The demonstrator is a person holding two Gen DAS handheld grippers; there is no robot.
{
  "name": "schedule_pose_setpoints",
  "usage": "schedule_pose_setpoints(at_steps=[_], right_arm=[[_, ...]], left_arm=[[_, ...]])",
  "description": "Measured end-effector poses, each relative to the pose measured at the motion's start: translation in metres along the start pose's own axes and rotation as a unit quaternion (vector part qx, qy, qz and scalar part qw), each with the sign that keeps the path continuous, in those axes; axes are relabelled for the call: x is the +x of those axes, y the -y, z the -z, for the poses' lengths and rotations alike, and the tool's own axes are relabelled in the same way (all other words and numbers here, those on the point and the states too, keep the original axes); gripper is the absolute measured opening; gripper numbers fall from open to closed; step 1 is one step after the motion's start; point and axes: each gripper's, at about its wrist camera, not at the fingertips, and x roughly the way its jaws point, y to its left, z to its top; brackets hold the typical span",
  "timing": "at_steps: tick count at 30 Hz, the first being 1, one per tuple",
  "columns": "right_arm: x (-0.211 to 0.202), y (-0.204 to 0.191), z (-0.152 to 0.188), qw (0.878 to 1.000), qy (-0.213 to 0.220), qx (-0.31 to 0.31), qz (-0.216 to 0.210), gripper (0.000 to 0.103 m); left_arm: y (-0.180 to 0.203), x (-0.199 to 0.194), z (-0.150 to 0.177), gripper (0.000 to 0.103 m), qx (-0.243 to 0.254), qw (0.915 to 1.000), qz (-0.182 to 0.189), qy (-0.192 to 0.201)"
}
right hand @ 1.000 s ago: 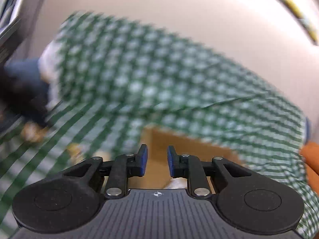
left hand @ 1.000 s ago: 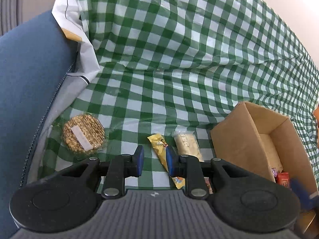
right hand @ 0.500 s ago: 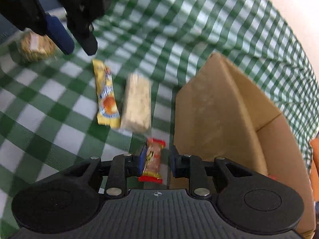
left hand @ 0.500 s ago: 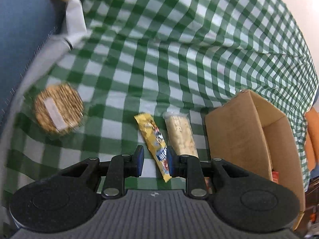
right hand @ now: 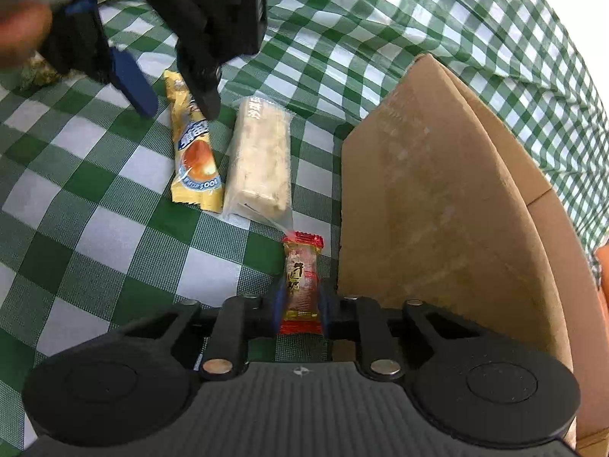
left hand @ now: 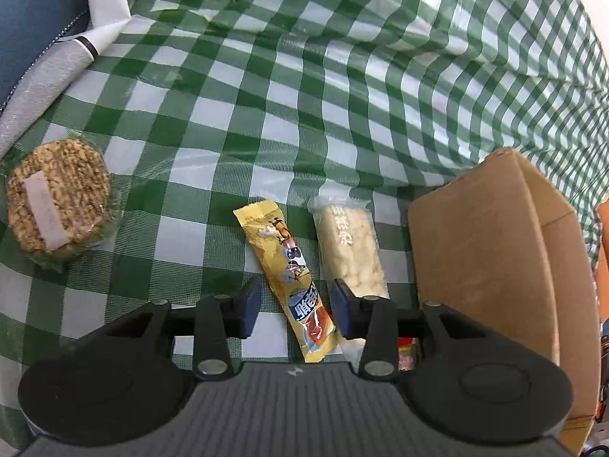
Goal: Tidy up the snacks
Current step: 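Lower the right tool onto the small red candy while the left tool lowers onto the yellow bar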
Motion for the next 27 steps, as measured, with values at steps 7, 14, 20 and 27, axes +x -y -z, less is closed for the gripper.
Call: schedule_pose_setpoints(at_steps=[7,14,20,27], right_arm=[[-0.002,0.009,0.001,0.999,0.009,0.02,-0.035,0.016],[-0.016,0.016,0.0,0.996,0.023,0.037,-0.082,0.016],[-0.037,0.024,-0.001,0.989,0.035,0.042,-0.14,0.016],[-0.081,0.037,0.019,0.981,0.044,0.035,-0.185,0.016]], left_arm=[[0.003,0.011,0.001,0.029,0.016,0.9995,-0.021,-0.016],[0.002,-0.003,0.007,0.006,0.042,0.9991,-0.01,-0.001],[-0.02,-0.043,0.023,0.005,0.027,0.9995,-0.007,0.017],[-0.027,-0.089,0.069,0.005,0.066,0.9977,-0.01,0.009]])
